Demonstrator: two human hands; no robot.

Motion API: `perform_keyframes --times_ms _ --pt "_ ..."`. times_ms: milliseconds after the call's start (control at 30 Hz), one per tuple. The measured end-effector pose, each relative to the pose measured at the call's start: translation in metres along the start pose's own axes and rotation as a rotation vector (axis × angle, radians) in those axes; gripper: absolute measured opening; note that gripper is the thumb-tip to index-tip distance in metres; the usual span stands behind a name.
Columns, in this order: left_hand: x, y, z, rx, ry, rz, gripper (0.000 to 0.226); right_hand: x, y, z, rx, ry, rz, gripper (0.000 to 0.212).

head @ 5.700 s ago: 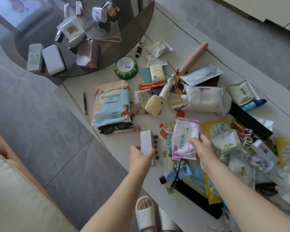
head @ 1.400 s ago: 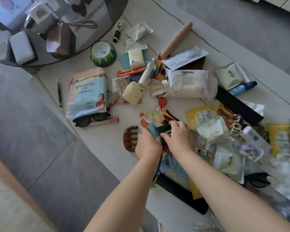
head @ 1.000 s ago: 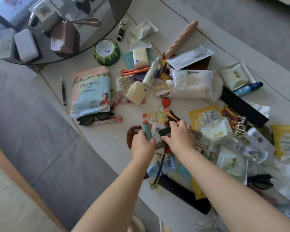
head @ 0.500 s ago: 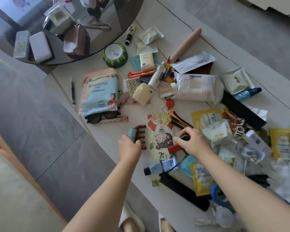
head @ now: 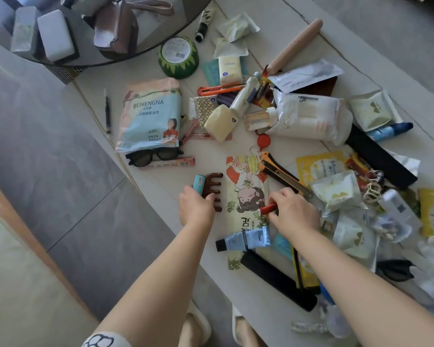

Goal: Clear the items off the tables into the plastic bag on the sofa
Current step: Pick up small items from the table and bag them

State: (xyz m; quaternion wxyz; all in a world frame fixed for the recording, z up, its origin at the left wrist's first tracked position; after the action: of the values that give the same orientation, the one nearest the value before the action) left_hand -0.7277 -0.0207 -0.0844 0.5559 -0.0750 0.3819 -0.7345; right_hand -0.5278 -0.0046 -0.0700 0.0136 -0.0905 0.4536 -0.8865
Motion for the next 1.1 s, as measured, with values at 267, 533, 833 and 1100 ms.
perform_keyframes --times_ms 267,533,833,1100 --pt "-0.002 -0.009 0.017 0.164 -0.046 0.301 0.038 0.009 -0.042 -0.006 0.22 0.23 -0.835 0.034" --pt "0.0 -0.1 0.068 0.228 -0.028 0.565 0.028 0.083 -0.108 0.028 0.323 0.214 -1.102 0.044" --pt "0.068 -0.261 0.126 0.122 -0.059 1.039 0.008 0.238 -0.154 0.091 0.588 0.161 -1.162 0.036" --pt "0.202 -0.384 0.132 -0.158 -0.061 1.375 0.013 0.429 -0.136 0.144 0.78 0.084 -1.109 0.031"
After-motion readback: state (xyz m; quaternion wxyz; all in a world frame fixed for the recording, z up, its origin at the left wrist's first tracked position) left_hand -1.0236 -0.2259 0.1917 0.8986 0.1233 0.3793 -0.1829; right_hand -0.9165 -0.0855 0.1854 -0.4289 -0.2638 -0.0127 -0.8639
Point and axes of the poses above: each hand's wrist, its own z-axis away from the middle knuckle, its own y-axis out of the palm, x = y × z, the point moved 1 cm from there along -z, towards the middle knuckle, and after that the axes turned 6 degrees about x, right-handed, at the moved point
